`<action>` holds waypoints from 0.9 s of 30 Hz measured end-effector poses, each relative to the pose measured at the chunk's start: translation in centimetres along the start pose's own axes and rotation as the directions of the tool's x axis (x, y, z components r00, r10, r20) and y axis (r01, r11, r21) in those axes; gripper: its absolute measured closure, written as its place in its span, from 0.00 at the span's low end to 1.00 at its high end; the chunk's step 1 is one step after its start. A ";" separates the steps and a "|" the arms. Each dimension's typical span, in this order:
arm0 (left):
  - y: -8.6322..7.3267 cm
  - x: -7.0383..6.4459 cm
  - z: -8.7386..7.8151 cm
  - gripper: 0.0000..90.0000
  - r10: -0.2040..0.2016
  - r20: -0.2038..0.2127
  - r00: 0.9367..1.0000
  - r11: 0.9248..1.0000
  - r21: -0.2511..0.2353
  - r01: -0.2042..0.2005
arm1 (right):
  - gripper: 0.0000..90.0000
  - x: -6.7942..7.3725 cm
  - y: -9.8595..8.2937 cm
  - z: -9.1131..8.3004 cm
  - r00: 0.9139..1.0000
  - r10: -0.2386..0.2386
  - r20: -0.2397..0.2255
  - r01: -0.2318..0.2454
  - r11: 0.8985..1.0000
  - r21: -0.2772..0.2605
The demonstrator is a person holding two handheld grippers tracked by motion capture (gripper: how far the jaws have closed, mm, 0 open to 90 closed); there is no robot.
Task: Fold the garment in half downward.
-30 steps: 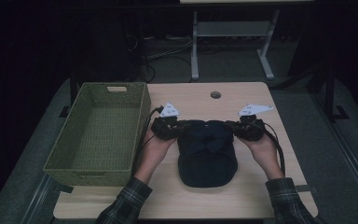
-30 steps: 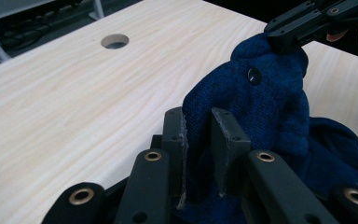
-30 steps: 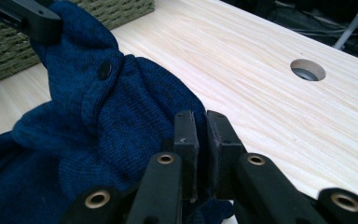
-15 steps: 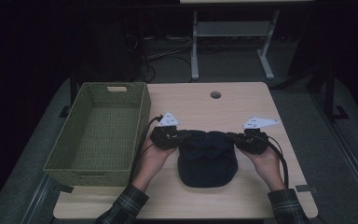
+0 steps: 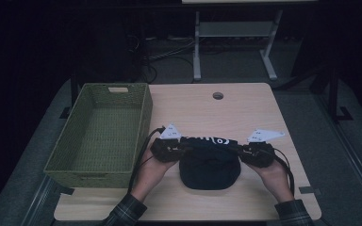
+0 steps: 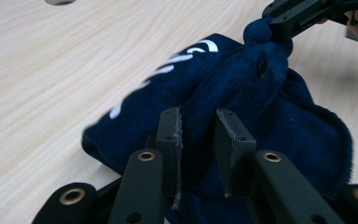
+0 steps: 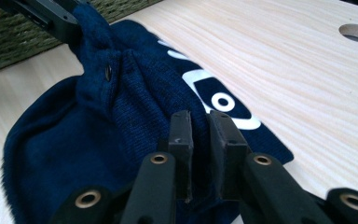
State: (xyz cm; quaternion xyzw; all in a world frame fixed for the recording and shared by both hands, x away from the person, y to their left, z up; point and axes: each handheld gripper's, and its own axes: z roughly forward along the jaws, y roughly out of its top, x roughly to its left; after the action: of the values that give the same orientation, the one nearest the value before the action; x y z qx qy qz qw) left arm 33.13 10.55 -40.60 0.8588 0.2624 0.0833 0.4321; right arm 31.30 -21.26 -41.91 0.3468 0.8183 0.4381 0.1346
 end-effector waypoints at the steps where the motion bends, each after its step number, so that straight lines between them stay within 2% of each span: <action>1: -0.2 -0.1 -0.1 0.80 -0.002 0.005 1.000 1.000 0.001 0.002 | 0.87 0.1 -0.3 -0.1 1.000 0.000 -0.004 0.000 1.000 0.005; 10: -1.1 -1.3 -0.5 0.80 0.003 0.028 1.000 1.000 0.009 -0.004 | 0.83 0.9 -1.6 -0.7 1.000 -0.014 -0.017 0.014 1.000 0.025; 14: -1.3 -1.6 -1.0 0.73 -0.011 0.048 0.999 1.000 0.002 0.011 | 0.70 1.3 -1.6 -1.0 1.000 -0.006 -0.029 0.006 1.000 0.021; 17: -0.6 -1.7 -1.7 0.69 -0.013 0.046 0.999 1.000 -0.020 0.014 | 0.66 1.5 -1.4 -1.7 0.999 0.004 -0.039 -0.004 1.000 0.004; 22: 1.0 -1.8 -3.3 0.67 0.023 0.032 0.999 0.998 -0.066 -0.020 | 0.65 1.8 0.0 -3.3 0.999 0.001 -0.043 -0.003 0.999 -0.042; 27: 2.3 -1.1 -3.5 0.75 0.031 0.023 0.999 0.996 -0.088 -0.029 | 0.71 0.7 1.2 -3.8 0.999 0.023 -0.038 -0.025 0.998 -0.051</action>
State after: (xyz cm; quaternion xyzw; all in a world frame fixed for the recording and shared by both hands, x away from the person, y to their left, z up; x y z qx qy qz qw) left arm 31.79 11.32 -36.57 0.8438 0.2403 0.0908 0.4713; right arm 29.36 -22.66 -38.69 0.3448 0.8049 0.4671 0.1227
